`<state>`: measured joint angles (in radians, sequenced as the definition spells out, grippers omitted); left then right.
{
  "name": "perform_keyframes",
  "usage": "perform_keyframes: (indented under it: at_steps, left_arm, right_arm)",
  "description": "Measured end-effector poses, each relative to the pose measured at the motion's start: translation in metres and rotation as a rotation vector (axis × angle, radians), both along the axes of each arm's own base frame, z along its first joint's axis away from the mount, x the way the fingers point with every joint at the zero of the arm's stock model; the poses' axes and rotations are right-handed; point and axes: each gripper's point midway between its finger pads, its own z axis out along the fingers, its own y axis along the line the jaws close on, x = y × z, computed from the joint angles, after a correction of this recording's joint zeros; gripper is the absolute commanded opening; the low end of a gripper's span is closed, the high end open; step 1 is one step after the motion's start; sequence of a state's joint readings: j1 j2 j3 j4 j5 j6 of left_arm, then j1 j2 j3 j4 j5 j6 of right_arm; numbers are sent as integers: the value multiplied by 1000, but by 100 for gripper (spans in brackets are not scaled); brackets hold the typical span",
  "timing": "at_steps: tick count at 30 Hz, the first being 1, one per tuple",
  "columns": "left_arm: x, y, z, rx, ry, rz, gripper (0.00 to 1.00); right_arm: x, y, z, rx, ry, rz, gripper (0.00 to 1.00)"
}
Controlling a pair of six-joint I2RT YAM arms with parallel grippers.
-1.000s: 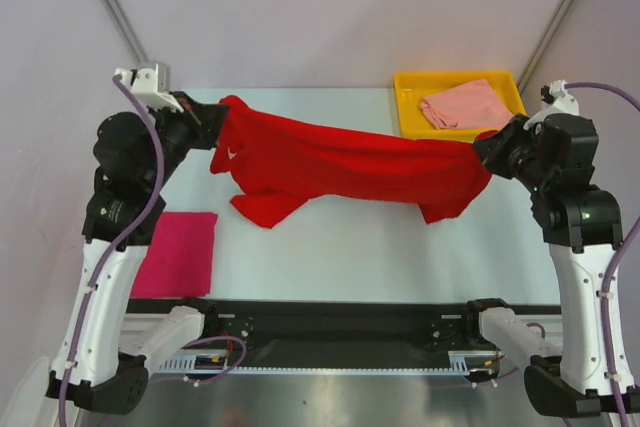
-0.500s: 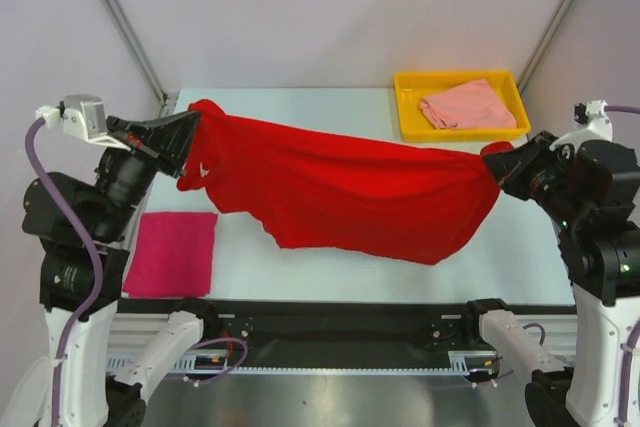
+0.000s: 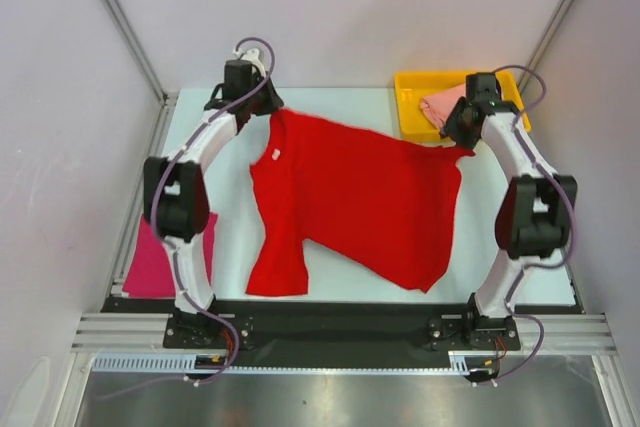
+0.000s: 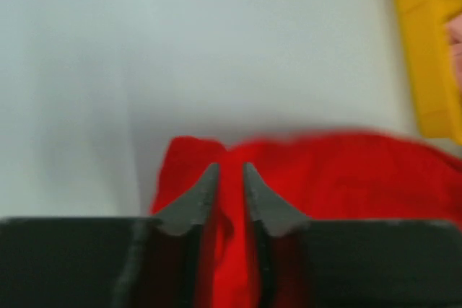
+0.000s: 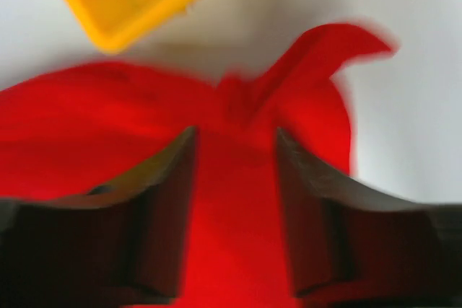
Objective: Fold and stack the t-shirts
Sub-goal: Flatten the tshirt out
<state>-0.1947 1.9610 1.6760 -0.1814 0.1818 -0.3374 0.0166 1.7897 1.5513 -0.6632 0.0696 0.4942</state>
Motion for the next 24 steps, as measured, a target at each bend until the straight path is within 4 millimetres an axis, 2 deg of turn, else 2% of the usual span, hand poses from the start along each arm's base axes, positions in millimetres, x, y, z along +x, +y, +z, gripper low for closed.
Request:
perform_keyframes:
  at_steps: [1, 2, 3, 4, 5, 7, 9, 10, 11, 12, 13, 15, 17, 18, 20, 22, 24]
  left_arm:
    - [11, 5, -24, 24, 50, 11, 42]
    - [20, 11, -40, 50, 90, 23, 45]
    - [28, 15, -44, 65, 104, 32, 48]
    - [32, 20, -44, 79, 106, 39, 57]
    - [33, 25, -39, 93, 101, 46, 63]
    - [30, 33, -18, 107, 69, 59, 71]
    - [12, 41, 8, 115, 31, 81, 66]
    - [-3, 44, 13, 118, 37, 88, 63]
    - [-26, 47, 20, 122, 39, 91, 60]
    - [-50, 49, 25, 120, 46, 94, 56]
    - [-75, 51, 29, 116, 53, 94, 56]
    - [-125, 49, 25, 96, 62, 91, 55]
    - [-198, 42, 1, 76, 134, 68, 54]
    - [-222, 38, -10, 68, 168, 56, 54]
    - [-274, 27, -36, 41, 244, 32, 53]
    - [-314, 25, -61, 4, 330, 39, 53]
    - [-340, 37, -84, -15, 407, 110, 56]
  right_arm:
    - [12, -1, -3, -6, 11, 8, 65]
    - [25, -2, -3, -17, 15, 17, 68]
    - [37, -4, 3, -27, 3, 24, 71]
    - [42, -5, 10, -38, -5, 31, 73]
    - [42, -7, 16, -51, -4, 35, 79]
    - [29, -10, 32, -75, 4, 40, 80]
    - [5, -11, 39, -81, 14, 49, 79]
    - [-17, -8, 38, -75, 40, 62, 77]
    - [-40, -5, 36, -69, 63, 76, 74]
    - [-74, -2, 30, -58, 90, 86, 68]
    - [-98, 3, 25, -48, 121, 102, 66]
    - [-146, 16, 16, -9, 151, 130, 58]
    - [-196, 31, 1, 56, 172, 152, 48]
    - [-219, 35, -6, 87, 184, 145, 47]
    - [-251, 38, -22, 135, 203, 99, 47]
    - [-270, 38, -38, 170, 225, 43, 44]
    - [-282, 35, -55, 197, 263, -32, 41]
